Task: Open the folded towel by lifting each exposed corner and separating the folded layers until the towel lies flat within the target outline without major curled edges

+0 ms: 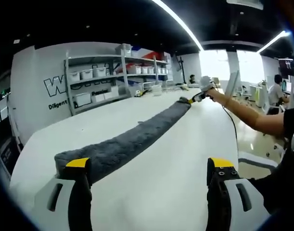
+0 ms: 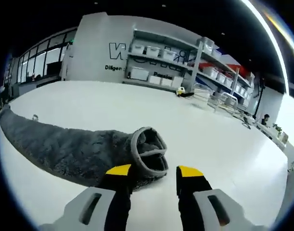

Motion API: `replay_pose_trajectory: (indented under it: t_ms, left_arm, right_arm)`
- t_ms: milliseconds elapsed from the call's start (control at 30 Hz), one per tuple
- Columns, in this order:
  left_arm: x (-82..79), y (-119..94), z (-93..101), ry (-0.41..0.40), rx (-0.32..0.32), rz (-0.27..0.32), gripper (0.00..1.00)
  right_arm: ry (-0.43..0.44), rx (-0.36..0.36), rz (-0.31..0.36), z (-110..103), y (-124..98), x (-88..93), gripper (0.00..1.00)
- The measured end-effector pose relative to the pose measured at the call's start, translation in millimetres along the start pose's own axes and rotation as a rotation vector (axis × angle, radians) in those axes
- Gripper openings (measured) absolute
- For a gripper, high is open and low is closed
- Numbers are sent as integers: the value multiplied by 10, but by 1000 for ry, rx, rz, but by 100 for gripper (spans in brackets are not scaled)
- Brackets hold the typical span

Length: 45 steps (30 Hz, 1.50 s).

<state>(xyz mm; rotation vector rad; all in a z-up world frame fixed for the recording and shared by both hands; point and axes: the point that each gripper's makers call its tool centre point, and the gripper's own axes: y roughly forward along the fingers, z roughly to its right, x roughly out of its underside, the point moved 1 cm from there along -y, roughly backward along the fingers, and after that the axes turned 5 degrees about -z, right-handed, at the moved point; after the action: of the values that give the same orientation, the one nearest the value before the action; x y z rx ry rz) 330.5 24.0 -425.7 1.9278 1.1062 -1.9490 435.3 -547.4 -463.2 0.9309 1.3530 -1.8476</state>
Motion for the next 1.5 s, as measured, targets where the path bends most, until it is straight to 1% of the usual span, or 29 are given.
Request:
replay_pose_trajectory:
  t_ms: [33, 200, 233, 267, 300, 433, 467, 567, 633, 700, 767, 1033, 1133, 1200, 1333, 1500]
  left_arm:
    - [-4, -2, -4, -1, -1, 2, 98]
    - [-6, -16, -13, -2, -5, 3, 98]
    - [-5, -22, -17, -4, -6, 4, 98]
    - [-5, -27, -21, -5, -8, 5, 98]
    - [-6, -33, -28, -6, -10, 6, 99]
    - [-10, -50, -58, -13, -19, 13, 99]
    - [-8, -54, -66, -15, -21, 12, 99]
    - [-9, -73, -86, -19, -27, 14, 99]
    - [-14, -91, -101, -22, -31, 18, 99]
    - [-19, -102, -119, -24, -36, 20, 99]
    - [-24, -120, -152, -26, -40, 20, 99]
    - [-22, -197, -259, -35, -68, 18, 99]
    - [-5, -213, -307, -41, -81, 13, 99]
    - [3, -217, -347, -45, -86, 9, 99]
    - [1, -214, -430, -53, -100, 7, 99]
    - [-26, -164, -570, -57, -118, -8, 99]
  right_arm:
    - [4, 2, -1, 18, -4, 7, 42]
    - [9, 23, -11, 91, -52, 29, 59]
    - [0, 16, -32, 84, -73, 63, 64]
    - [-6, 12, -38, 78, -80, 74, 71]
    - [-13, 5, -44, 68, -88, 83, 75]
    - [-40, -23, -52, 22, -148, 109, 82]
    - [-41, -31, -51, 13, -178, 111, 85]
    - [-56, -48, -44, 2, -242, 78, 94]
    - [-73, -73, -36, -46, -313, 49, 98]
    - [-91, -91, -35, -95, -378, 37, 99]
    - [-111, -121, -17, -186, -470, 10, 99]
    - [-175, -262, 12, -576, -788, -2, 99]
    - [-153, -342, 34, -735, -904, -5, 99]
    - [-158, -382, 27, -820, -954, 26, 99]
    - [-205, -415, 20, -948, -1022, 64, 99]
    - [-209, -450, 50, -1052, -1087, -20, 99]
